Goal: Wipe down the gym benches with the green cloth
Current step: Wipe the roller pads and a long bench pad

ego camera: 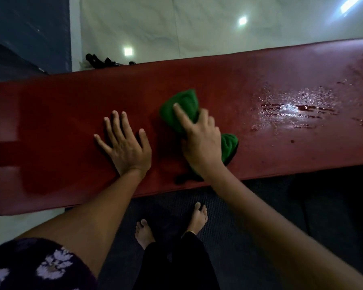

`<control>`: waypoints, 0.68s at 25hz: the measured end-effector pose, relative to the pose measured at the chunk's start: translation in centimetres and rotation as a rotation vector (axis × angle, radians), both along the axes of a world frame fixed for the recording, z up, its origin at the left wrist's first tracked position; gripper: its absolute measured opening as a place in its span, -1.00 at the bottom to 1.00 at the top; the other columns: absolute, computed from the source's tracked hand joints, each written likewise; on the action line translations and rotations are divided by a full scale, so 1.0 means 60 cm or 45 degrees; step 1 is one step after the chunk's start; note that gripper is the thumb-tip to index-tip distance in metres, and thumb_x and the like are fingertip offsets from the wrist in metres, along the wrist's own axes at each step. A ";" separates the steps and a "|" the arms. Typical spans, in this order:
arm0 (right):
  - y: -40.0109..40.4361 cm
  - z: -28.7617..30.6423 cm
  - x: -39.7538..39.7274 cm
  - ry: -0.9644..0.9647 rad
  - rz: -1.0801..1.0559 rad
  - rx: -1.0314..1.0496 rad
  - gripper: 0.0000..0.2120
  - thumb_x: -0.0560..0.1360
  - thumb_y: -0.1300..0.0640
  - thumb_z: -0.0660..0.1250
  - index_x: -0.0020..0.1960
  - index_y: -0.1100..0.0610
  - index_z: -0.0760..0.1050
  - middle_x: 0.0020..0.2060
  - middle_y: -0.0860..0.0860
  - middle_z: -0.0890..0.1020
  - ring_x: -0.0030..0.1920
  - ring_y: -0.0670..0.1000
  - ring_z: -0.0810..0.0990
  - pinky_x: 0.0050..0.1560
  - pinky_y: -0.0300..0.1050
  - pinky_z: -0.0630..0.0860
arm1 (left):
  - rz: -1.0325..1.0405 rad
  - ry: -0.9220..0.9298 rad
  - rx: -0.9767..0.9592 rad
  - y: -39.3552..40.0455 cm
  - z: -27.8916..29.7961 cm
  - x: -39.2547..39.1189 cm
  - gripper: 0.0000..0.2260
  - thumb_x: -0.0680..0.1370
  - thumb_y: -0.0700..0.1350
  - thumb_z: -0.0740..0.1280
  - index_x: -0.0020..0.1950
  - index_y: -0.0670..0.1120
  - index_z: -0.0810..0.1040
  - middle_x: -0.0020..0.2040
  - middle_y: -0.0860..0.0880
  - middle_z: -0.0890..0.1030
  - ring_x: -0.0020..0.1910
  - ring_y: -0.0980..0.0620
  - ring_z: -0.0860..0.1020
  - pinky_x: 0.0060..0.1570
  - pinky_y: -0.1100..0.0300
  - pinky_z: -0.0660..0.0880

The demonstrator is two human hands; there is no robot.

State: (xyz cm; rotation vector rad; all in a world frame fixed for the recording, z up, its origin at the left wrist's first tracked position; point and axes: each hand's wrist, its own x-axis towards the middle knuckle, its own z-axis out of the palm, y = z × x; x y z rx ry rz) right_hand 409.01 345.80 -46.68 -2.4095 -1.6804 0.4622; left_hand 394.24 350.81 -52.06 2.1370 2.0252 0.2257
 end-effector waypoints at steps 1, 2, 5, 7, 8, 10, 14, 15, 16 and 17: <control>-0.029 -0.001 0.003 -0.014 0.123 0.066 -0.33 0.42 0.22 0.29 0.47 -0.10 0.24 0.18 0.26 0.45 -0.04 0.23 0.49 -0.19 0.01 0.44 | 0.002 -0.001 0.002 0.000 0.001 0.001 -0.44 0.57 0.10 -0.02 0.52 -0.12 0.15 0.53 -0.10 0.15 0.53 -0.09 0.03 0.42 -0.24 -0.15; -0.052 -0.005 0.026 -0.065 0.193 0.146 -0.33 0.35 0.23 0.31 0.44 -0.08 0.31 0.12 0.25 0.49 -0.10 0.24 0.50 -0.23 0.01 0.45 | 0.007 -0.001 0.002 0.002 0.002 0.002 -0.45 0.57 0.10 -0.01 0.52 -0.12 0.15 0.53 -0.09 0.14 0.53 -0.09 0.02 0.42 -0.23 -0.16; -0.099 -0.010 0.128 -0.159 -0.003 0.118 -0.32 0.39 0.25 0.31 0.45 -0.10 0.29 0.13 0.24 0.45 -0.03 0.25 0.46 -0.13 0.05 0.44 | 0.010 0.023 -0.023 0.005 0.005 0.005 -0.46 0.58 0.07 0.02 0.53 -0.12 0.12 0.54 -0.09 0.11 0.53 -0.09 -0.01 0.42 -0.22 -0.18; -0.117 -0.010 0.155 -0.136 -0.386 0.036 -0.34 0.45 0.22 0.27 0.49 -0.14 0.19 0.19 0.22 0.39 0.06 0.22 0.42 -0.04 0.04 0.39 | -0.021 0.083 -0.068 0.003 0.006 0.007 -0.47 0.61 0.06 0.03 0.53 -0.13 0.08 0.55 -0.10 0.07 0.53 -0.10 -0.04 0.42 -0.24 -0.19; -0.118 -0.010 0.141 -0.119 -0.511 0.033 -0.33 0.46 0.21 0.26 0.49 -0.14 0.16 0.21 0.21 0.38 0.08 0.21 0.41 -0.03 0.03 0.38 | -0.033 0.106 -0.100 0.002 0.006 0.007 -0.47 0.62 0.05 0.03 0.54 -0.14 0.05 0.55 -0.11 0.04 0.54 -0.10 -0.06 0.42 -0.25 -0.19; -0.121 -0.009 0.082 -0.054 -0.438 0.081 -0.30 0.42 0.23 0.30 0.49 -0.11 0.19 0.21 0.23 0.40 0.03 0.21 0.44 -0.11 0.00 0.38 | -0.044 0.130 -0.170 0.007 0.014 0.005 -0.47 0.64 0.04 0.03 0.54 -0.16 0.03 0.56 -0.12 -0.01 0.53 -0.11 -0.10 0.42 -0.26 -0.22; -0.172 -0.019 0.087 -0.086 0.130 0.210 -0.31 0.33 0.25 0.38 0.43 -0.04 0.34 0.09 0.27 0.49 -0.11 0.26 0.50 -0.28 0.06 0.50 | -0.003 0.198 -0.221 0.017 0.049 0.032 -0.49 0.61 -0.03 0.12 0.48 -0.25 0.14 0.54 -0.21 0.04 0.53 -0.17 -0.06 0.43 -0.24 -0.21; -0.187 -0.020 0.127 -0.113 0.121 0.210 -0.31 0.33 0.25 0.36 0.43 -0.05 0.33 0.09 0.26 0.48 -0.10 0.27 0.49 -0.26 0.08 0.51 | -0.020 0.184 -0.197 0.016 0.057 0.049 -0.51 0.60 -0.03 0.15 0.45 -0.25 0.19 0.53 -0.21 0.07 0.52 -0.17 -0.04 0.43 -0.23 -0.21; -0.201 -0.018 0.167 -0.132 0.007 0.198 -0.33 0.36 0.24 0.33 0.44 -0.06 0.32 0.10 0.26 0.46 -0.07 0.28 0.47 -0.22 0.10 0.52 | -0.074 0.137 -0.180 0.013 0.062 0.073 -0.53 0.59 -0.03 0.18 0.43 -0.23 0.23 0.53 -0.20 0.09 0.52 -0.16 -0.02 0.43 -0.21 -0.20; -0.211 -0.014 0.206 -0.142 -0.180 0.171 -0.35 0.40 0.24 0.30 0.45 -0.08 0.29 0.12 0.27 0.43 -0.03 0.28 0.46 -0.15 0.14 0.51 | -0.150 0.070 -0.174 0.007 0.064 0.102 -0.54 0.58 -0.03 0.19 0.43 -0.20 0.25 0.53 -0.19 0.09 0.52 -0.15 -0.01 0.43 -0.19 -0.20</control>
